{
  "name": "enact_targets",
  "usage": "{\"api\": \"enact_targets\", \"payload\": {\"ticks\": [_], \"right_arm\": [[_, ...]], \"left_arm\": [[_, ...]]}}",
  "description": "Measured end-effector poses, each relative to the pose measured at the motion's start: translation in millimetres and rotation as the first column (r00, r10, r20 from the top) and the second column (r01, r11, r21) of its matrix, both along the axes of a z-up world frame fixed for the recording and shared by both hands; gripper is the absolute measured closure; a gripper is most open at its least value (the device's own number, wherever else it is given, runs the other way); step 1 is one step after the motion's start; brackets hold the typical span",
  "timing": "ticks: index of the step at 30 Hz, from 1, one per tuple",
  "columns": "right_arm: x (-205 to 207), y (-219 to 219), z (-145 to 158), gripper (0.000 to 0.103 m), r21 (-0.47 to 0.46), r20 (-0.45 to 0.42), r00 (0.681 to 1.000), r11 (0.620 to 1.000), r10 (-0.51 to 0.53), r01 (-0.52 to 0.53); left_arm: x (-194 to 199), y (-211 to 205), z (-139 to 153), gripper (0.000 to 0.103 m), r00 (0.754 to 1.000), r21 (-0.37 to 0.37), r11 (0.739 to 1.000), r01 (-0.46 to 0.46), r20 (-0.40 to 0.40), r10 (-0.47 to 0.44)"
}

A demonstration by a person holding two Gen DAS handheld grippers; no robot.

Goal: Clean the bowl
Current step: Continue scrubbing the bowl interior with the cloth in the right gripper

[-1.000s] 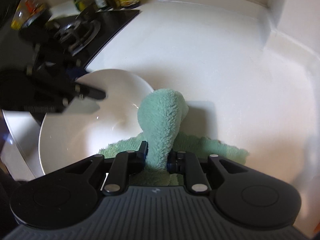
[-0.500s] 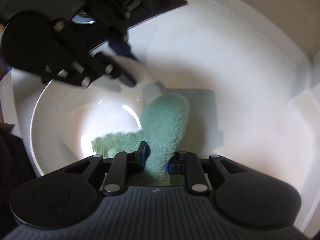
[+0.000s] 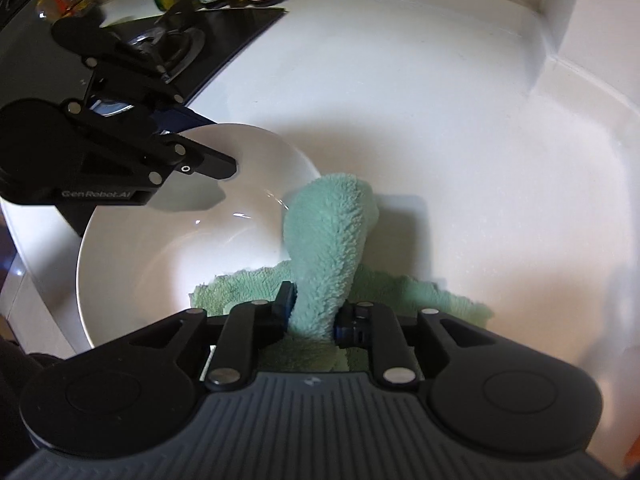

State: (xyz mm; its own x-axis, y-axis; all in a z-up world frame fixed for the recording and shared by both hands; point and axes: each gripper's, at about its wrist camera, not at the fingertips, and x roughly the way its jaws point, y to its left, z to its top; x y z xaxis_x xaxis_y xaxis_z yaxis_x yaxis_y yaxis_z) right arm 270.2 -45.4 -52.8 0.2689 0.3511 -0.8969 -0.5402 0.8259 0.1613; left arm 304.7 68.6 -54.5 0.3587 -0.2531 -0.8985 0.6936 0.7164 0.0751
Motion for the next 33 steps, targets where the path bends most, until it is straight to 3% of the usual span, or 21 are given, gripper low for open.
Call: {"api": "enact_targets", "payload": {"ticks": [5,8,11,14,16,21,24,28,33], "right_arm": [[8,4,0,0.087,-0.017,0.008,0.999,0.999,0.051,-0.051],[8,6,0,0.086,-0.036,0.002,0.995,0.994,0.101,-0.101],[13,9,2,0.085,-0.058,-0.005,0.989,0.988,0.145,-0.145],[22,18,7,0.087,-0.112,0.031,0.982,0.977,0.186,-0.181],[30,27,12,0.087,-0.136,0.068,0.976,0.971,0.209,-0.198],[34,45,14,0.085,-0.18,0.134,0.945,0.945,0.298,-0.273],[30,34,11,0.086,-0.17,0.066,0.977,0.967,0.203,-0.19],[13,15,10,0.085,-0.112,-0.009,0.996,0.99,0.09,-0.091],[4,6,11,0.085,-0.08,-0.024,0.996,0.993,0.085,-0.087]], "left_arm": [[13,-6,3,0.079,0.989,0.004,0.99,0.143,-0.024,-0.143],[19,-6,3,0.078,0.982,-0.014,0.983,0.183,-0.036,-0.183],[18,-11,2,0.091,0.978,-0.013,0.978,0.207,-0.036,-0.207],[9,-17,0,0.092,0.975,0.026,0.974,0.223,-0.014,-0.223],[4,-16,1,0.093,0.977,0.037,0.976,0.215,-0.01,-0.215],[-2,-10,1,0.093,0.997,0.042,0.996,0.082,-0.007,-0.081],[-9,-7,0,0.091,1.0,0.044,0.999,0.009,0.017,-0.01],[-19,-4,-1,0.088,0.997,0.017,0.998,-0.06,0.056,0.059],[-20,-2,5,0.088,1.0,0.005,1.0,0.011,0.027,-0.011]]}}
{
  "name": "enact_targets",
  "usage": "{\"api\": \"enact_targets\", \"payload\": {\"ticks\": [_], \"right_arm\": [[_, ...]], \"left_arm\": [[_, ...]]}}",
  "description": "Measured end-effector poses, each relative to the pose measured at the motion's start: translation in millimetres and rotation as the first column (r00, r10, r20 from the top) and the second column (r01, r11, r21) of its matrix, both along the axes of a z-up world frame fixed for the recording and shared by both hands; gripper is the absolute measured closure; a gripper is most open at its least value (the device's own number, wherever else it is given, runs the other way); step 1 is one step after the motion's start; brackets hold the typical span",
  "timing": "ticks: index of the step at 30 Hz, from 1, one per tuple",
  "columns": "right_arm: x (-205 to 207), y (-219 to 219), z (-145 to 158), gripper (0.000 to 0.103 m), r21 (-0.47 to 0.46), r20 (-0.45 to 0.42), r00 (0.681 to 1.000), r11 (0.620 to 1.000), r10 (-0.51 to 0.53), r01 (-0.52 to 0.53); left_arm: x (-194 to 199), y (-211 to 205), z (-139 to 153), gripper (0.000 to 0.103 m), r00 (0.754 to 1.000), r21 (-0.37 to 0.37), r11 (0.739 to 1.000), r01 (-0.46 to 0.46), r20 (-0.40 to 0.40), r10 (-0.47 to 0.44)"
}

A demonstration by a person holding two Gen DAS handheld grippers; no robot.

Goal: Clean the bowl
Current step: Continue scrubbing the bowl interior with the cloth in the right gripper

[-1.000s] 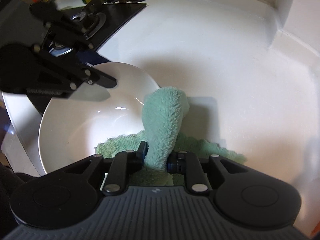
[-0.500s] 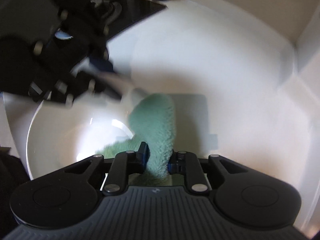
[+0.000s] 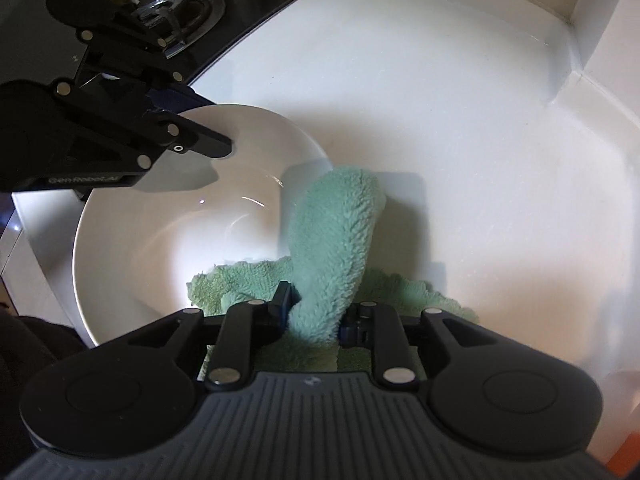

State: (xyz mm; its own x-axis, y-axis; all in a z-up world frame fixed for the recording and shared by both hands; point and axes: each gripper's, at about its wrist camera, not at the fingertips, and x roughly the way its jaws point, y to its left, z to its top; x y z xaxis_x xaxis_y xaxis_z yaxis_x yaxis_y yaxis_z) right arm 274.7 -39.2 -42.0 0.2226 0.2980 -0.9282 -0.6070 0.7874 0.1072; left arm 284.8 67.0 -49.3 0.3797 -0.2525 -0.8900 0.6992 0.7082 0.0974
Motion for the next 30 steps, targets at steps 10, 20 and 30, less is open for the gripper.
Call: {"api": "enact_targets", "payload": {"ticks": [10,20,30], "right_arm": [[3,0,1,0.085,-0.043,0.043,0.986,0.986,0.164,-0.162],[22,14,7,0.084,-0.075,0.105,0.988,0.992,0.113,-0.105],[0,1,3,0.083,-0.101,0.066,0.998,0.995,0.023,-0.017]], "left_arm": [[26,-14,1,0.089,0.974,-0.03,0.977,0.211,-0.082,-0.213],[10,-16,1,0.091,0.994,0.026,0.995,0.097,-0.056,-0.096],[-3,-13,1,0.086,0.999,0.001,0.999,0.048,-0.022,-0.048]]}}
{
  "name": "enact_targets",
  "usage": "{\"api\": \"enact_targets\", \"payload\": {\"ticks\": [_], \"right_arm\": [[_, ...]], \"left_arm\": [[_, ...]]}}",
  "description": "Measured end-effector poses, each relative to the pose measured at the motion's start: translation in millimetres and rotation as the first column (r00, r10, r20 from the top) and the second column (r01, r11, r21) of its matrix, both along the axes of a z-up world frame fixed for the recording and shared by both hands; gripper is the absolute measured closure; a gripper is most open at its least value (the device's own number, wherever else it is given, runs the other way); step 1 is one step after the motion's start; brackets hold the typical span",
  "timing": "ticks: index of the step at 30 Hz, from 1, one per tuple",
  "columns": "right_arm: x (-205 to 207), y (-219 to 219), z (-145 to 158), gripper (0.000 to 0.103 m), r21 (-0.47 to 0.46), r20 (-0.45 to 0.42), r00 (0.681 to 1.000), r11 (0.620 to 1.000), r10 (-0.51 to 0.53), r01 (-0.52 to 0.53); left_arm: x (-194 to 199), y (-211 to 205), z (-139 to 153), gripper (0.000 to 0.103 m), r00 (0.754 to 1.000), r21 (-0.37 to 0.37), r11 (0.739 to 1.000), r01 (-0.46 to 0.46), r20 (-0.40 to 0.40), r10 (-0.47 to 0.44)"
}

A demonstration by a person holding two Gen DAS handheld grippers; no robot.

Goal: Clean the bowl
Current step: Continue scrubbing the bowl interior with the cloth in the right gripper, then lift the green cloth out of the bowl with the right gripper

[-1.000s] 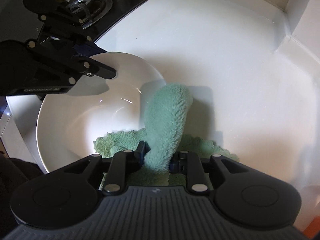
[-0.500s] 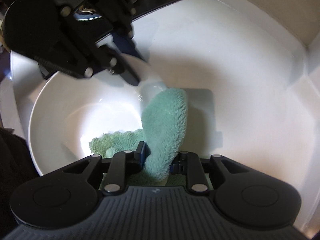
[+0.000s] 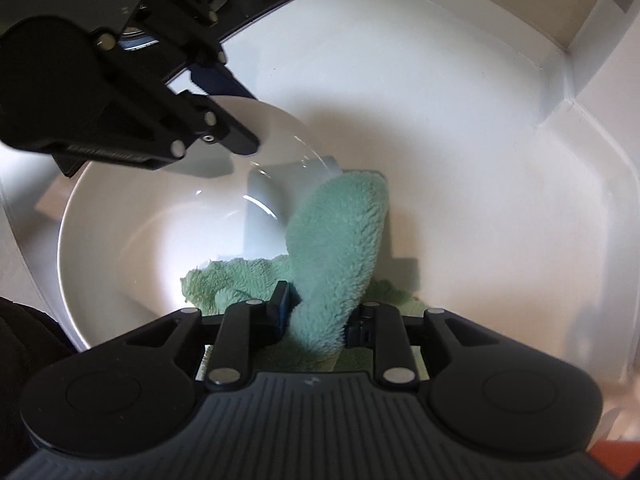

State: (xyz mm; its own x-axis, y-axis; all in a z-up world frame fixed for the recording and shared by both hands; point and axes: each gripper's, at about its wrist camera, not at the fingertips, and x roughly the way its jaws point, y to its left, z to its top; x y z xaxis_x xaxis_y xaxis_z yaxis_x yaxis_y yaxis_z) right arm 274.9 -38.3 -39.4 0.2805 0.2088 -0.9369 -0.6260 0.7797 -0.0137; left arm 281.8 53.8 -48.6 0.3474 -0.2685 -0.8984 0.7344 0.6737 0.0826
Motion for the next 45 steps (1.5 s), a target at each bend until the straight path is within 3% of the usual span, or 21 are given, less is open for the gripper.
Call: {"api": "enact_targets", "payload": {"ticks": [4,10,14,19,23,26,29,36,41,45], "right_arm": [[-1,-5,-1,0.083,0.015,0.008,1.0,1.0,-0.002,0.002],[-9,-4,-4,0.083,0.017,0.022,0.999,1.0,-0.026,0.026],[-33,1,10,0.083,0.016,0.024,0.999,0.999,-0.034,0.033],[-35,18,2,0.082,0.014,0.012,1.0,1.0,-0.024,0.024],[-24,24,7,0.082,-0.032,-0.008,0.999,0.998,0.05,-0.05],[-14,31,8,0.082,-0.062,0.009,0.994,0.992,0.109,-0.109],[-3,23,7,0.082,-0.006,-0.028,0.997,0.997,0.071,-0.071],[-34,22,11,0.082,-0.029,-0.032,0.999,0.999,0.031,-0.032],[-51,3,25,0.082,0.095,0.011,0.999,0.994,-0.053,0.052],[-61,-19,38,0.082,0.245,0.042,0.989,0.961,-0.139,0.125]], "left_arm": [[3,17,1,0.087,0.998,-0.066,0.998,0.01,-0.061,-0.014],[16,25,-2,0.086,0.992,-0.078,0.993,0.089,-0.083,-0.096],[14,24,-10,0.089,0.986,-0.057,0.99,0.128,-0.103,-0.134],[11,16,-16,0.093,0.985,-0.031,0.99,0.136,-0.103,-0.139],[7,16,-16,0.092,0.987,-0.023,0.991,0.132,-0.087,-0.133],[5,18,-17,0.092,0.992,-0.025,0.995,0.095,-0.082,-0.097],[0,19,-17,0.092,0.997,-0.031,0.999,0.025,-0.075,-0.027],[-14,14,-19,0.089,0.991,-0.038,0.991,-0.127,-0.05,0.125],[-21,14,-19,0.088,0.976,-0.032,0.976,-0.214,-0.049,0.212],[-29,12,-22,0.089,0.956,-0.035,0.956,-0.29,-0.045,0.288]]}}
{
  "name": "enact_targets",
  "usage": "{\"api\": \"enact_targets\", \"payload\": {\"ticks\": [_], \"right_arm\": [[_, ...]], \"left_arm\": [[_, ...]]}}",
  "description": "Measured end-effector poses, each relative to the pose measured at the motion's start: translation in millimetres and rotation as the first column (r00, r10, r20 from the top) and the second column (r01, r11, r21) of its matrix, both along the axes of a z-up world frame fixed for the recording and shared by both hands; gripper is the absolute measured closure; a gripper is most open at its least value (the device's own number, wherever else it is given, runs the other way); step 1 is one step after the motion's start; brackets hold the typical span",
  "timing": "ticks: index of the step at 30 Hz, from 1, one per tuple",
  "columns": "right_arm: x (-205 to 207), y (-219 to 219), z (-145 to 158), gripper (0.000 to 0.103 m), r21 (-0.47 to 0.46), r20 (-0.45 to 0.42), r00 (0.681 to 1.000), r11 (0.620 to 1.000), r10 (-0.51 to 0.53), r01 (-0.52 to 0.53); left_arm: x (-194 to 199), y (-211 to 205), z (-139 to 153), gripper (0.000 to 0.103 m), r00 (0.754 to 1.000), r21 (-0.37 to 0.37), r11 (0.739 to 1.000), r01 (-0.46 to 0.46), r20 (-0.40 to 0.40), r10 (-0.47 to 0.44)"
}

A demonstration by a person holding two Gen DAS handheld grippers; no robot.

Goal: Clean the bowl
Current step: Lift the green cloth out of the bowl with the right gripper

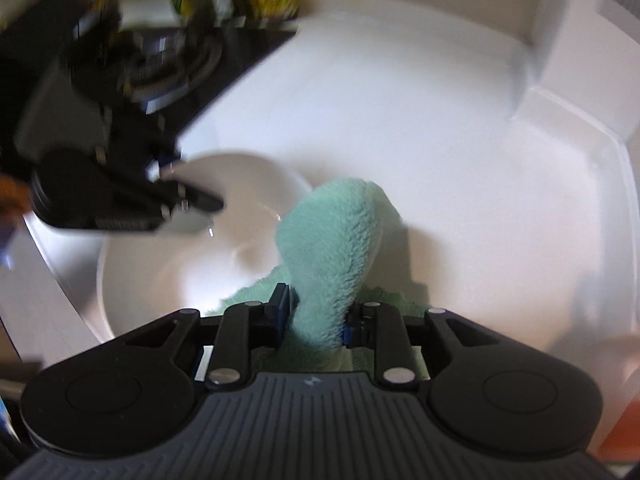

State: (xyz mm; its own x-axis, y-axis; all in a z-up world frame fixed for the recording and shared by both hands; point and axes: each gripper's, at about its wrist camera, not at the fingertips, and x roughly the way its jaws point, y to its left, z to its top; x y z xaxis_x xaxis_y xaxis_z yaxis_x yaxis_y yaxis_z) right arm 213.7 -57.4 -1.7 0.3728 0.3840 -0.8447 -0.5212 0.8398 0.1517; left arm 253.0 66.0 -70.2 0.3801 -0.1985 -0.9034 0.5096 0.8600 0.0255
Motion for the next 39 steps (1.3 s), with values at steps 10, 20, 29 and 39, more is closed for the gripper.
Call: {"api": "enact_targets", "payload": {"ticks": [10,20,29,39], "right_arm": [[-13,-60,21,0.082,0.253,-0.039,0.997,0.965,-0.06,0.068],[-29,-96,14,0.097,0.395,-0.001,0.993,0.913,-0.116,0.107],[-54,-75,3,0.097,0.145,0.217,0.975,0.987,0.035,-0.067],[-89,-43,-5,0.097,-0.049,0.372,0.884,0.957,0.284,-0.287]], "left_arm": [[-15,-9,-2,0.089,0.993,-0.002,0.993,-0.115,0.0,0.115],[-18,-3,2,0.089,0.989,-0.002,0.989,-0.146,0.005,0.146],[-27,-4,3,0.088,0.985,0.009,0.985,-0.175,0.013,0.174],[-32,2,3,0.087,0.991,-0.03,0.992,-0.121,0.055,0.122]]}}
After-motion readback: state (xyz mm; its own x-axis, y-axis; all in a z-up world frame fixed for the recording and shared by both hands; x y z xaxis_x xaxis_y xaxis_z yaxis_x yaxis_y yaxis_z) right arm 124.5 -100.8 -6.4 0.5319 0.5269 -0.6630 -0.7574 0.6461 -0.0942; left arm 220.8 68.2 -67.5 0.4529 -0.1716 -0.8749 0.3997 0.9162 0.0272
